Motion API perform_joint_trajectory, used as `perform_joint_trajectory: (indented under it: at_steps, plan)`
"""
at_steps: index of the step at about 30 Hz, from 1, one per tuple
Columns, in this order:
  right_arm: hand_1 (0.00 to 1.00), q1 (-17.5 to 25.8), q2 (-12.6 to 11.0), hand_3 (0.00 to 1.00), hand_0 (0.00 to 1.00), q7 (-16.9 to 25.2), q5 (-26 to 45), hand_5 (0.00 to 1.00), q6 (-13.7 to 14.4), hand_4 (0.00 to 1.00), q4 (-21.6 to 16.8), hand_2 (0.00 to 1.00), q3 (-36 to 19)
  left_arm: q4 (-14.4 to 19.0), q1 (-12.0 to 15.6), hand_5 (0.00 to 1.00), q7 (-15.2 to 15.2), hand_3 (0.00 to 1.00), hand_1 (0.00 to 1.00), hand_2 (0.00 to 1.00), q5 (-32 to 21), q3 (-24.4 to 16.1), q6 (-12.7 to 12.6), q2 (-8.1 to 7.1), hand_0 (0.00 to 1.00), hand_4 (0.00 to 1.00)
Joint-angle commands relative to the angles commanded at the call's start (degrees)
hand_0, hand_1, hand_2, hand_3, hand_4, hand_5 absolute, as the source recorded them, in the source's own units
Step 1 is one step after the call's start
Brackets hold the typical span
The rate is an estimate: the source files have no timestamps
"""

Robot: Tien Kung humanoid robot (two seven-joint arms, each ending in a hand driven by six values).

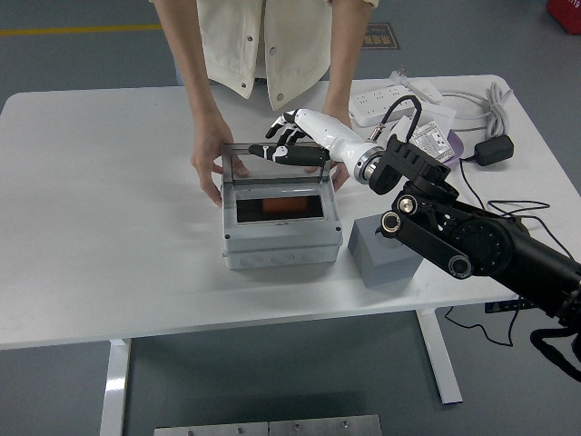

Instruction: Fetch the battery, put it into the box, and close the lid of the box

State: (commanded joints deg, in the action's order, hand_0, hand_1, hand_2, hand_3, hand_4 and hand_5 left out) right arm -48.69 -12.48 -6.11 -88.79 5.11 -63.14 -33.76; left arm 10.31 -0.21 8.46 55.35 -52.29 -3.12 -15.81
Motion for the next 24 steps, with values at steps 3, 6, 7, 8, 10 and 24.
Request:
perform_joint_trajectory:
  at_steps: [3, 6, 7, 8, 10, 24]
  plan:
    - [0.601, 0.33, -1.27, 0.676, 0.715, -1.62, -0.69, 0.900, -1.20, 0.958, -3.05, 0.594, -0.16, 0.00, 0.12, 0.002, -0.01, 0.525, 0.743, 0.567, -0.28, 0.18, -0.04, 0.03, 0.615, 0.179]
    - [0.572, 0.55, -2.21, 0.675, 0.675, -3.01, -1.09, 0.908, -2.37, 0.958, -5.18, 0.590, 0.10, 0.00, 0.22, 0.002, 0.00, 0.525, 0.743, 0.567, -0.45, 0.30, -0.07, 0.05, 0.615, 0.179]
    - [0.572, 0.65, -2.45, 0.675, 0.675, -3.43, -1.22, 0.908, -2.81, 0.958, -5.68, 0.590, 0.29, 0.00, 0.23, 0.002, -0.03, 0.525, 0.743, 0.567, -0.68, 0.50, -0.07, 0.05, 0.615, 0.179]
    - [0.572, 0.72, -2.62, 0.675, 0.675, -3.72, -1.31, 0.908, -3.11, 0.958, -6.02, 0.590, 0.41, 0.00, 0.23, 0.002, -0.04, 0.525, 0.743, 0.567, -0.83, 0.64, -0.08, 0.05, 0.615, 0.179]
    - [0.572, 1.10, -3.11, 0.675, 0.675, -4.50, -1.37, 0.908, -4.26, 0.958, -6.90, 0.590, 0.88, 0.00, 0.22, 0.002, -0.12, 0.525, 0.743, 0.567, -1.32, 1.04, -0.12, 0.06, 0.615, 0.179]
    - [0.560, 2.77, -5.13, 0.688, 0.645, -8.97, -2.99, 0.935, -11.32, 0.950, -12.58, 0.582, 0.66, 0.00, 0.54, 0.002, -0.30, 0.525, 0.743, 0.567, -1.98, 1.31, -0.32, 0.09, 0.614, 0.173]
